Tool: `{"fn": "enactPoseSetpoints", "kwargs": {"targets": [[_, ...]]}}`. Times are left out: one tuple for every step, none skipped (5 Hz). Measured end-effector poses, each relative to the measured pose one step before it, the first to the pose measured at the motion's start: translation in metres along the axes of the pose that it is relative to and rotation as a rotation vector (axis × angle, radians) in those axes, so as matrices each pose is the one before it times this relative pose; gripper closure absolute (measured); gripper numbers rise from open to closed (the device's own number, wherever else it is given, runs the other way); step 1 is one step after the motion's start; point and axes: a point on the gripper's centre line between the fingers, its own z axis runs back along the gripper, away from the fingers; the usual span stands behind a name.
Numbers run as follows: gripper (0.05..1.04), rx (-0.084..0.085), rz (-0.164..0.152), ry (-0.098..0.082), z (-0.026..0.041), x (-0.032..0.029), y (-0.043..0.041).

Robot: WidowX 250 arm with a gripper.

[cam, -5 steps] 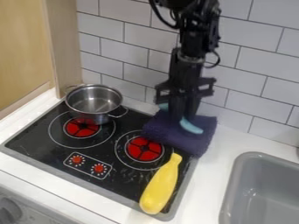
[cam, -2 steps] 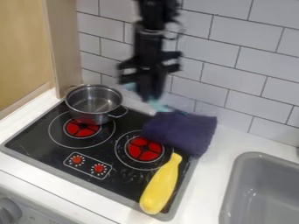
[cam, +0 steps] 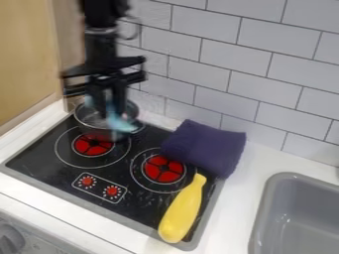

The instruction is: Move the blue brush to the lower left of the stove

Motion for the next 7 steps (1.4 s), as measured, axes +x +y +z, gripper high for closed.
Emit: {"fn": "enactPoseSetpoints", "kwargs": {"targets": [[0.909,-0.011,0.0159,0.0066,-0.00459,0.00507,0.03227],[0.909,-0.0064,-0.0189,-0.0196,-0.00531,0.00992,0.0173],[0.909,-0.0079,-0.0259,0.0242,-0.01568,0.00724,0.00645],[0.909,0.0443,-0.0383,0.0457,-0.01971,0.00033,0.00567],[0.909,0.029,-0.1,0.0024,-0.00262,0.00085,0.00432],[0.848,-0.0333,-0.0796,0.027,-0.00485,-0.00232,-0.0044],[0.582,-0.0469,0.0073,0.034,0.00086,-0.00321,0.00677]]}}
